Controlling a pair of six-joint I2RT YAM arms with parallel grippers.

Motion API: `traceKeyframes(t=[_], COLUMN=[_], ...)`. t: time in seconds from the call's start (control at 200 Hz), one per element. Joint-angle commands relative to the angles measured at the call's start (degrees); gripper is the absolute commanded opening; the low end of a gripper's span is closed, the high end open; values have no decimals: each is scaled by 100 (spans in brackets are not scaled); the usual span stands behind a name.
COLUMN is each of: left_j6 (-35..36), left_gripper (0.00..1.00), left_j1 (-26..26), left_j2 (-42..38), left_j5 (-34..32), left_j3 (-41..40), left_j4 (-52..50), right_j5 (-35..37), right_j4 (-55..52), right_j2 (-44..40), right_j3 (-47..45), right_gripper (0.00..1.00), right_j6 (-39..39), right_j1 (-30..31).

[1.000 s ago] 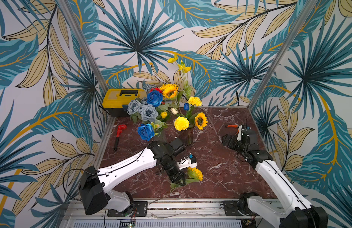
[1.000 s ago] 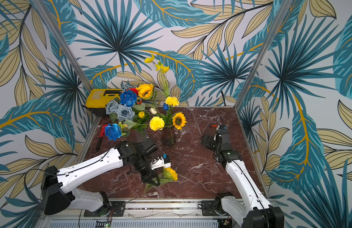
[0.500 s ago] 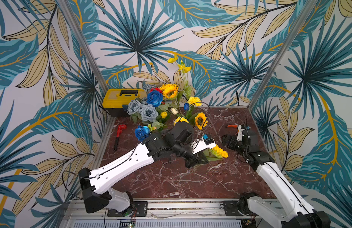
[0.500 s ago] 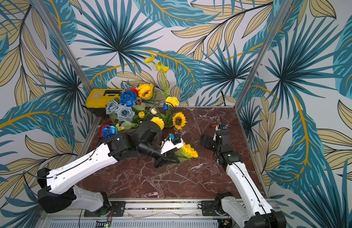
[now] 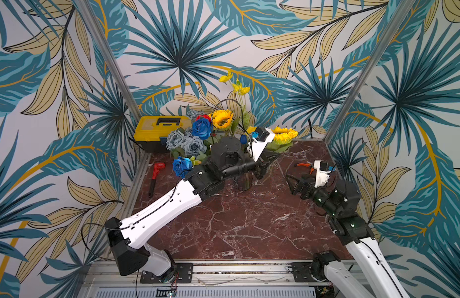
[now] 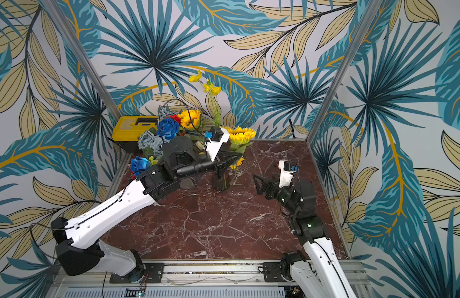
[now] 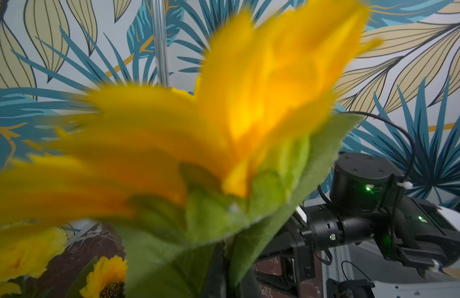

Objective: Pick out yellow flowers from the vase
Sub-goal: Pick up the flower at the center of the board.

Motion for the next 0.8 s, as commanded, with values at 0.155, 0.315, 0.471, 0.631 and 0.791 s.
traceKeyframes(t=[0.155, 0.315, 0.471, 0.631, 0.791], left_j6=[-418, -505, -597, -594, -544], left_gripper=[0, 0, 0, 0, 0], left_j1=[-2, -1, -1, -2, -2], left_j2=[108, 157, 251, 194, 77], left_j5=[34, 142, 423, 491, 387], left_j3=[117, 151, 242, 136, -2], left_j4=[494, 491, 495, 491, 495], right_j5=[-1879, -1960, -1899, -1830, -1812], right_j4=[1260, 1259, 1300, 1307, 1375], right_j2=[230, 528, 871, 1087, 1166], right_j3=[88, 355, 629, 779, 824], right_gripper=[87, 83, 75, 54, 21], right_j6=[19, -157, -302, -419, -400], right_j1=[333, 662, 898, 968, 990])
